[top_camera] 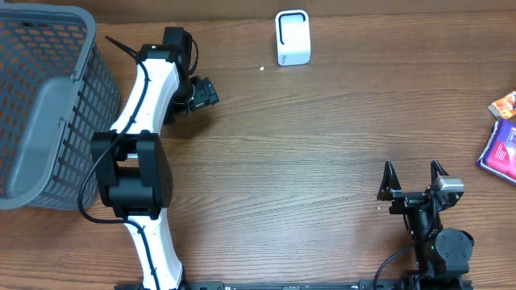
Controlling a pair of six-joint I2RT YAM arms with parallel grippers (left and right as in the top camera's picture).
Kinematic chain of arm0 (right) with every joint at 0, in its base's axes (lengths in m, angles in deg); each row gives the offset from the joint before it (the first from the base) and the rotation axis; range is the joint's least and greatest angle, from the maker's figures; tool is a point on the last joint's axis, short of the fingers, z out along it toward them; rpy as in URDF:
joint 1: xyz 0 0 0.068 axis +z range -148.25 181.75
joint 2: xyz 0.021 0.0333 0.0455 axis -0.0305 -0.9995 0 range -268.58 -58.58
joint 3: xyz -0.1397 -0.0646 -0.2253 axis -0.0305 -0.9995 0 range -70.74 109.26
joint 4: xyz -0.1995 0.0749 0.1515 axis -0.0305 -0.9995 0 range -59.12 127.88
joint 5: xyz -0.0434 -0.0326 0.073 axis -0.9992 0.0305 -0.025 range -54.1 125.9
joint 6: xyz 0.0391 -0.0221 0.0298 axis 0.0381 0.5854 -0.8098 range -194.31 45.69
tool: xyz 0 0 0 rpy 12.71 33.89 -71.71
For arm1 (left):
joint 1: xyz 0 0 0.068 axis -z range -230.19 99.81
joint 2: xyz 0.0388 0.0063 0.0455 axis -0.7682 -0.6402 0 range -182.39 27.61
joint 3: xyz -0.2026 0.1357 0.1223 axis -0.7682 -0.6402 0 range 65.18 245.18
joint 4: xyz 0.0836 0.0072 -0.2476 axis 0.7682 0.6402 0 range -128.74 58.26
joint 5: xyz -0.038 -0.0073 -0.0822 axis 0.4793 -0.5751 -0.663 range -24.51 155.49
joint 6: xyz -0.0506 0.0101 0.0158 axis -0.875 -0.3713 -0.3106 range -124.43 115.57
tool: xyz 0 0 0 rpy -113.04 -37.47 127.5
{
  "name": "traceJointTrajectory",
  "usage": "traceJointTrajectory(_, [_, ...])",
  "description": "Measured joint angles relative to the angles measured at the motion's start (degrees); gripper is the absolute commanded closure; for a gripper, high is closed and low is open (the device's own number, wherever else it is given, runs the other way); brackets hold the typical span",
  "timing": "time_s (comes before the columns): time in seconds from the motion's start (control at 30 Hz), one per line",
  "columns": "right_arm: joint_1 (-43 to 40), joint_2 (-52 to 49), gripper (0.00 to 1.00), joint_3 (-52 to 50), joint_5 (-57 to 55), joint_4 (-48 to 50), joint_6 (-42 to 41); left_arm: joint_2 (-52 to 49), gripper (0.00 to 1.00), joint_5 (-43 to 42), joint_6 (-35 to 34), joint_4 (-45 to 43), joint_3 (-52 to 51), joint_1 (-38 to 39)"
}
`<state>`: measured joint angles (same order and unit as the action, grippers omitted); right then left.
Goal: Scan the item barcode
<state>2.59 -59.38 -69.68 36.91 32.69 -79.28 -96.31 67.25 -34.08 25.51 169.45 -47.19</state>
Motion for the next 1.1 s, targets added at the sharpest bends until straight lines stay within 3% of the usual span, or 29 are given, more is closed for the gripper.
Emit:
traceJointTrajectory(0.57, [0.0,0.0,0.0,0.0,-0.2,-0.02,6.25,0.0,0.0,0.0,0.0,0.0,0.0,0.0])
traceJointTrajectory(1.1, [0.0,0.0,0.0,0.0,-0.2,0.04,6.49,0.0,0.0,-0.02,0.0,-0.02,0.0,0.0])
